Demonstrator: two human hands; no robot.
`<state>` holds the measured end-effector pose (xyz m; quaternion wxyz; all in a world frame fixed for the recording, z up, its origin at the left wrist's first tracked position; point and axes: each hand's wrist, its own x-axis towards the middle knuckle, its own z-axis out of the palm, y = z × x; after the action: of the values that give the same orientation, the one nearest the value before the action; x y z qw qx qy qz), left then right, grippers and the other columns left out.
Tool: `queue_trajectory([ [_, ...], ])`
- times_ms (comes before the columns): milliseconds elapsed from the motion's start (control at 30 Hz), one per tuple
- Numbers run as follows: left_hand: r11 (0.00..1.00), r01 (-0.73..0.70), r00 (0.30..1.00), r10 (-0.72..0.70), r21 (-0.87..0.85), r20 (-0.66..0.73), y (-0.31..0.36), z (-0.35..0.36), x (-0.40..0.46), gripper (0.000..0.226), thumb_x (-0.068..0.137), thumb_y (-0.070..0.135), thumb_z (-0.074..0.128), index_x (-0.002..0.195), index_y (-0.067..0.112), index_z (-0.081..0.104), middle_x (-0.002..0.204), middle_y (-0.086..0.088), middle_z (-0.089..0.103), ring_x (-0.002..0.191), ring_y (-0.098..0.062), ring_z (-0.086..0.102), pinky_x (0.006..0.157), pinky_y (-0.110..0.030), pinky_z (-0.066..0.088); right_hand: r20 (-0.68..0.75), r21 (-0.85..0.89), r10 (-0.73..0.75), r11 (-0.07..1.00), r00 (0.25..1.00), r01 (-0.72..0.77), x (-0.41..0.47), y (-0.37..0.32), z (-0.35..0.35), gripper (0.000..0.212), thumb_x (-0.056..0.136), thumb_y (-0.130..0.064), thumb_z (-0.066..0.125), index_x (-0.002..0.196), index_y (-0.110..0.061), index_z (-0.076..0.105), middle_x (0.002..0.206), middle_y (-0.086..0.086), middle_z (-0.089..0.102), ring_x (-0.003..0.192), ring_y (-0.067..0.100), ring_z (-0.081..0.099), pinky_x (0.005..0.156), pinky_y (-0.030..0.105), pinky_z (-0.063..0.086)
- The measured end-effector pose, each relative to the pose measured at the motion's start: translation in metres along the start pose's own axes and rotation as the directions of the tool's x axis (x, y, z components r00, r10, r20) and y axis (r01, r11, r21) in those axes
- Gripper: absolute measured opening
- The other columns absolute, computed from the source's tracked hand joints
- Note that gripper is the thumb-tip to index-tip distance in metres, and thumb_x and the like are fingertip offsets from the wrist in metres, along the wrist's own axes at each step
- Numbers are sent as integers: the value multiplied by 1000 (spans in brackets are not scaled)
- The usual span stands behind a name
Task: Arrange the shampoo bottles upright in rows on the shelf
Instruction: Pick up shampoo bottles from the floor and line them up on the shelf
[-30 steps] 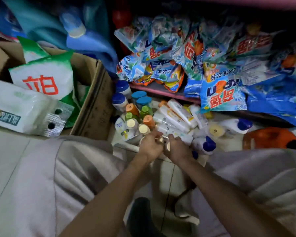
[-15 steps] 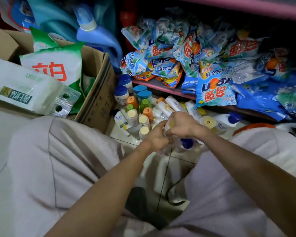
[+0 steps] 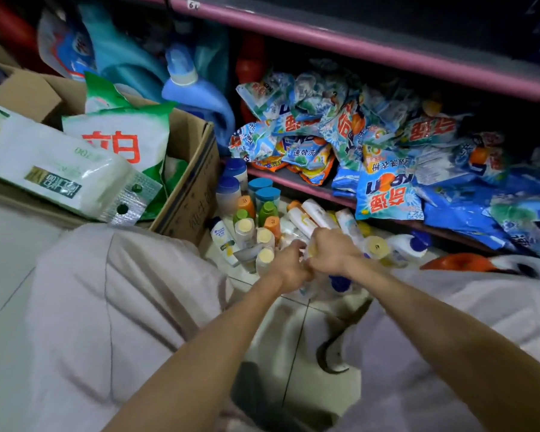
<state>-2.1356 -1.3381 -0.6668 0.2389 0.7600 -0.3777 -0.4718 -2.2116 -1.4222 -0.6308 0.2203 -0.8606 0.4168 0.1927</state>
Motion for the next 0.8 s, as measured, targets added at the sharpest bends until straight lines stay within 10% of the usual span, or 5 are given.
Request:
queue_trajectory([
  [333, 992, 122, 964, -128, -37, -233, -20, -70, 60, 20, 87, 8, 58, 103, 20, 57, 106, -3, 62, 99, -20, 59, 86, -31, 48, 61, 5, 44, 999, 997, -45, 46, 20, 68, 48, 86, -19, 55, 130, -16, 37, 124, 9, 54, 112, 31, 57, 87, 38, 49],
  [467, 933, 214, 876, -53, 288, -479, -27, -130, 99, 43, 87, 16, 59, 129, 12, 47, 129, -15, 48, 116, -33, 49, 98, -42, 42, 118, -72, -10, 997, 993, 19, 53, 24, 76, 53, 88, -17, 54, 136, -15, 32, 129, 10, 50, 112, 32, 58, 88, 40, 48],
  [600, 820, 285, 904, -59, 496, -424, -39, -160, 122, 60, 82, 25, 67, 134, 9, 41, 134, -20, 40, 121, -40, 42, 98, -47, 40, 161, -114, -42, 992, 986, 61, 50, 35, 73, 61, 89, -26, 56, 141, -17, 26, 133, 10, 47, 117, 32, 53, 91, 43, 46],
  [800, 851, -57, 887, 283, 522, -366, -27, -96, 109, 45, 85, 10, 56, 129, 8, 51, 127, -18, 49, 114, -36, 49, 96, -45, 42, 205, -126, 20, 992, 978, 7, 32, 84, 77, 48, 90, -25, 57, 135, -17, 41, 132, 9, 49, 118, 26, 52, 94, 34, 46],
])
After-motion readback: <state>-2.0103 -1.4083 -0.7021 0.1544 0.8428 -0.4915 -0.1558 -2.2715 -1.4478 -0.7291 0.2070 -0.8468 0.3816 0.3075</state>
